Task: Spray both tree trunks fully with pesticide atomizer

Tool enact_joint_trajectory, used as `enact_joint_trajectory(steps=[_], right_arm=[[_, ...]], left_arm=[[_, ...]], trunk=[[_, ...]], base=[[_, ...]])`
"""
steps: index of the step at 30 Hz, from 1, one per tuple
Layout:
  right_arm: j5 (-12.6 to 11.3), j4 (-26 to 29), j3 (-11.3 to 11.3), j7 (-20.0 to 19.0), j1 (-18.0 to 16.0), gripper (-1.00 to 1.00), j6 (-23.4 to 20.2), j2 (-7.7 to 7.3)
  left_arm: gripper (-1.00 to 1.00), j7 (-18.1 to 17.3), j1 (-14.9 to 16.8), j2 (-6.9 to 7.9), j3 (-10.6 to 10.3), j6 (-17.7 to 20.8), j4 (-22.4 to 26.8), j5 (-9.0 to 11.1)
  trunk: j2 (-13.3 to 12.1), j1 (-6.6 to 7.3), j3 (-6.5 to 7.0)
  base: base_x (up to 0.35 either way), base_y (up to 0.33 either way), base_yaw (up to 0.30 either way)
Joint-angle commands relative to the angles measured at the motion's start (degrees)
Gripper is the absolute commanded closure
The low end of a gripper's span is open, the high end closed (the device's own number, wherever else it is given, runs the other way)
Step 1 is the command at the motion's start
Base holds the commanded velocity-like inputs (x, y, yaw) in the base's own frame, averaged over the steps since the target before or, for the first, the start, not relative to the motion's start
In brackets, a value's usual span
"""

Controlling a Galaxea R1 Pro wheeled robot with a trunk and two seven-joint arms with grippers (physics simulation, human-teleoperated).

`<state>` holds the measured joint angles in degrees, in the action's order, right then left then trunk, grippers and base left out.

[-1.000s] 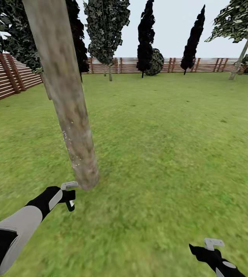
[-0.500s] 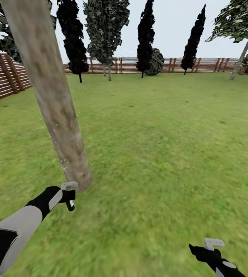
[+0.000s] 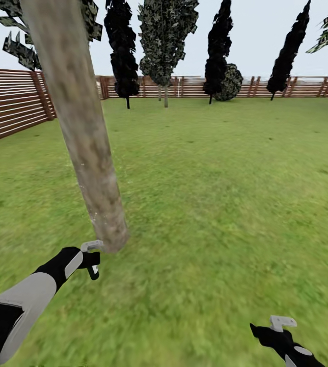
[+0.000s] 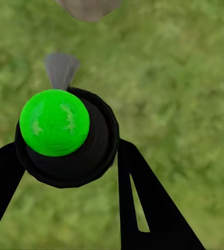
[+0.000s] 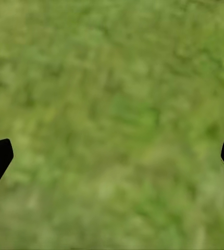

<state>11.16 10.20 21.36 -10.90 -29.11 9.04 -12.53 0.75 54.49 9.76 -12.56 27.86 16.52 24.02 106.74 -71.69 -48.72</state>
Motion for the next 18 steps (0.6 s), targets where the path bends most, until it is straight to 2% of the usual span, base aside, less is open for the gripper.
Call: enact_joint_trajectory(steps=[1, 10, 18], right_arm=[[0.0, 0.0, 0.02, 0.0, 0.01, -1.0, 0.01, -0.02], [0.0, 0.0, 0.0, 0.0, 0.01, -1.0, 0.01, 0.03], [0.0, 0.0, 0.0, 0.0, 0.01, -1.0, 0.01, 0.04]], left_arm=[[1.0, 0.04, 0.0, 0.0, -0.01, 0.0, 0.0, -0.03], [1.0, 0.03, 0.0, 0.0, -0.01, 0.0, 0.0, -0.04], [1.0, 0.04, 0.0, 0.0, -0.01, 0.0, 0.0, -0.06]], trunk=[[0.0, 0.0, 0.0], [0.0, 0.0, 0.0], [0.0, 0.0, 0.0]], base=[[0.106, -0.261, 0.209], [0.105, -0.261, 0.034], [0.105, -0.261, 0.26]])
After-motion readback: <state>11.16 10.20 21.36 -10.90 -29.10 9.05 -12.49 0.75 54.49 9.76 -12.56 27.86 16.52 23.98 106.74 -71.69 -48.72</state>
